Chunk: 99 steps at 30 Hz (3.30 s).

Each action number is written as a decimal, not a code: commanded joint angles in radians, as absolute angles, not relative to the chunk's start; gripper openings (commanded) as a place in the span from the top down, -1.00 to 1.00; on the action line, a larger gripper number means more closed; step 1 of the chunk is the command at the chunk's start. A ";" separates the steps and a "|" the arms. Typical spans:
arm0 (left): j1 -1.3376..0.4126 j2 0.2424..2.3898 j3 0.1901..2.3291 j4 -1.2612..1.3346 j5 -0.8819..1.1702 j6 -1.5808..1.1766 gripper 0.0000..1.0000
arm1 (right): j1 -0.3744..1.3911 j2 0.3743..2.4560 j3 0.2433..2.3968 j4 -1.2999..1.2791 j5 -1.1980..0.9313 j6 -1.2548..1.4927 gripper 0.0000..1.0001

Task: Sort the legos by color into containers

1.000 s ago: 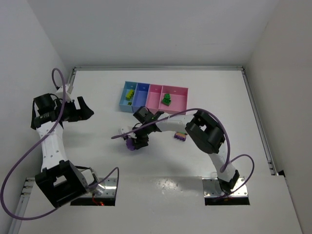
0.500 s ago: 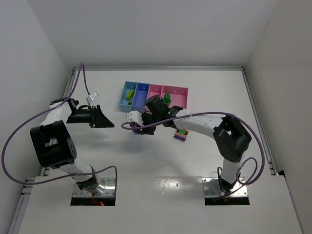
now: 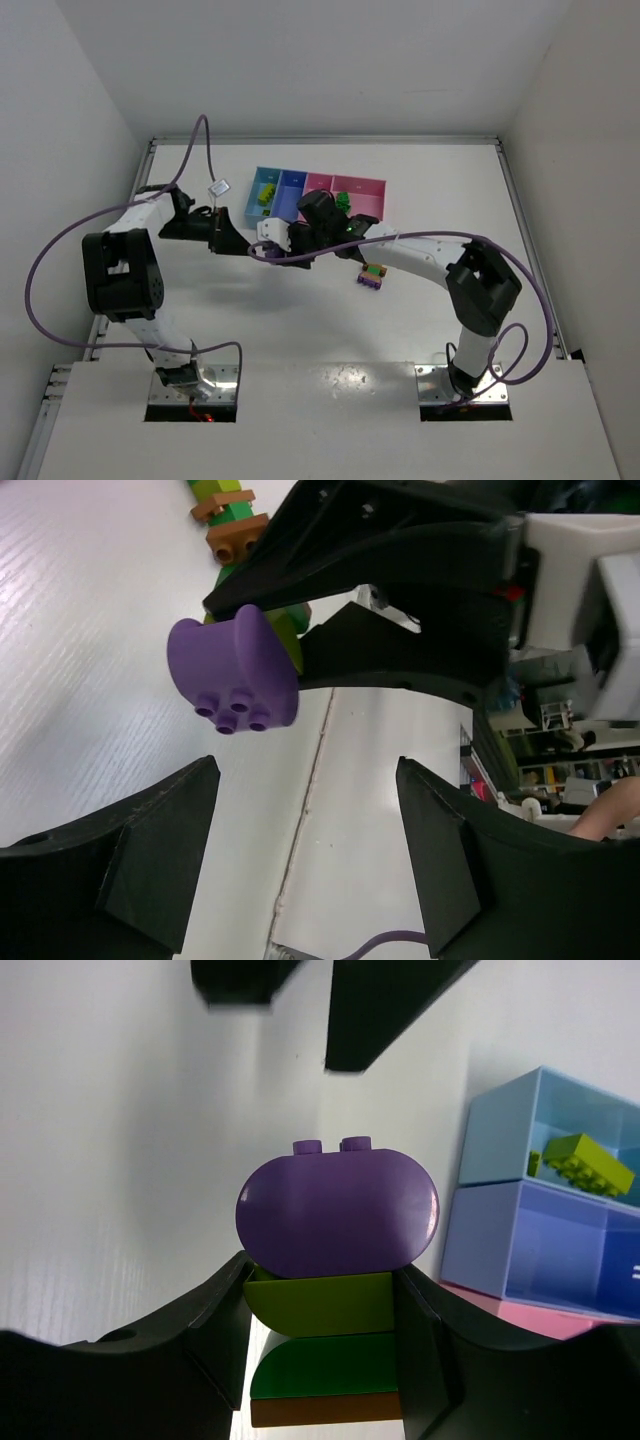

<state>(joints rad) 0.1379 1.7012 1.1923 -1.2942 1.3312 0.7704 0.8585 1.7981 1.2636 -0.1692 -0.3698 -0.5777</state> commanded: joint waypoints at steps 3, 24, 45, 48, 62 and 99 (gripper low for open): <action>0.127 1.738 1.226 -1.290 1.365 0.833 -0.52 | 0.871 1.781 1.347 -0.140 -0.376 -0.558 0.71; 0.091 1.816 1.295 -1.281 1.376 0.842 -0.11 | 0.930 1.801 1.428 -0.149 -0.385 -0.558 0.71; 0.013 1.600 1.394 -0.496 0.811 0.125 0.73 | 0.681 1.553 1.190 -0.179 -0.224 -0.513 0.74; -0.072 1.600 1.394 -0.384 0.637 0.031 0.73 | 0.640 1.531 1.178 -0.179 -0.212 -0.451 0.74; -0.291 1.873 1.528 -0.291 0.258 -0.147 0.57 | 0.422 1.503 1.207 -0.117 -0.391 0.069 0.74; -0.600 1.284 1.029 -0.025 0.092 -0.517 -0.85 | 0.449 1.700 1.335 -0.160 -0.152 1.238 1.00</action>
